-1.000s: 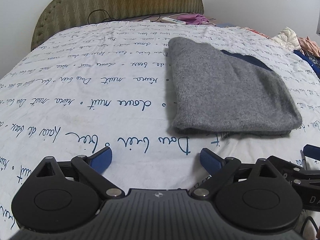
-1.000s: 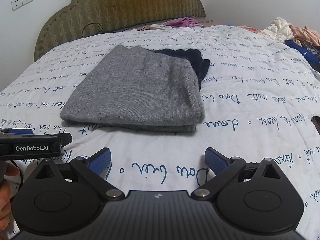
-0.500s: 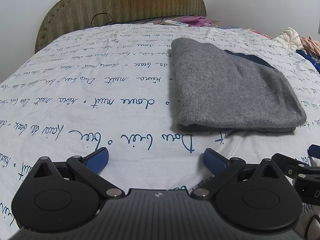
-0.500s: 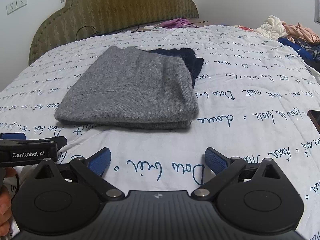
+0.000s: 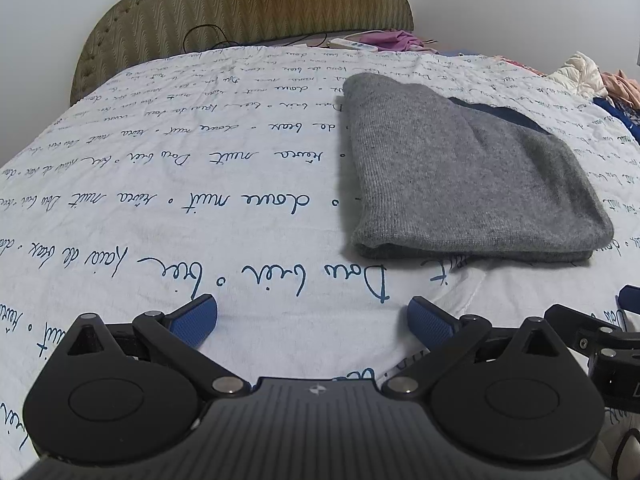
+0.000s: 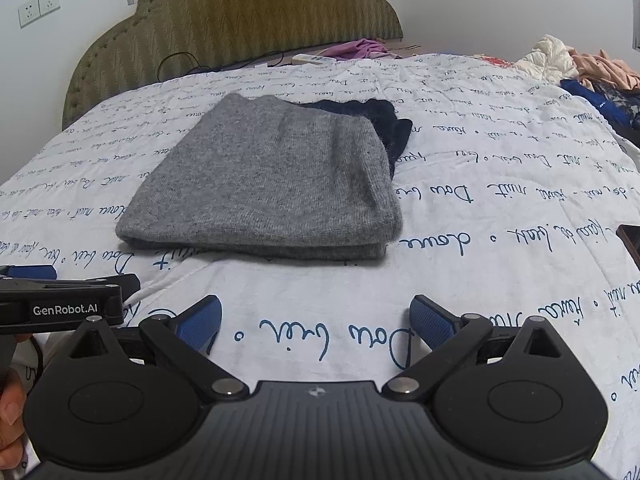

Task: Fold small clothes

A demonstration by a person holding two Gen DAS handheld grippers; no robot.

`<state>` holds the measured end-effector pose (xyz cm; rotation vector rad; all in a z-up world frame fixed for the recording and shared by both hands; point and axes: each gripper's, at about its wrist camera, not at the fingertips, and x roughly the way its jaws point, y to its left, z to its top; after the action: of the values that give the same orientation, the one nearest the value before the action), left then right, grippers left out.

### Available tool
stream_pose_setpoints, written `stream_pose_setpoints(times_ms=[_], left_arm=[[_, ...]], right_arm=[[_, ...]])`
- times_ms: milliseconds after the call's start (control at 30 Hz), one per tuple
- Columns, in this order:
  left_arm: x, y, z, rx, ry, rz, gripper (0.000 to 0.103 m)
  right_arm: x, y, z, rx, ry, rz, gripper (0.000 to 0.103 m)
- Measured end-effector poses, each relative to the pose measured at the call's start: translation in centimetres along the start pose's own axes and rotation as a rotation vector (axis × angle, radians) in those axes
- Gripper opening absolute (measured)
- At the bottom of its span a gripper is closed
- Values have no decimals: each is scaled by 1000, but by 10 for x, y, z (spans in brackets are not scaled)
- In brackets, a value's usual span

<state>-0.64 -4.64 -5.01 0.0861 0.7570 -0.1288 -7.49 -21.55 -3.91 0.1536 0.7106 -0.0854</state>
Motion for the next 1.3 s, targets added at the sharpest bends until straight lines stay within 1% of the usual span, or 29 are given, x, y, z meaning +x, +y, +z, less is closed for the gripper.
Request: stream_pose_setpoints(times_ms=[1300], left_arm=[[-2,2,-3,-11,10,-4,103]], right_arm=[[-8,-1,-3,-7,-10,10,101]])
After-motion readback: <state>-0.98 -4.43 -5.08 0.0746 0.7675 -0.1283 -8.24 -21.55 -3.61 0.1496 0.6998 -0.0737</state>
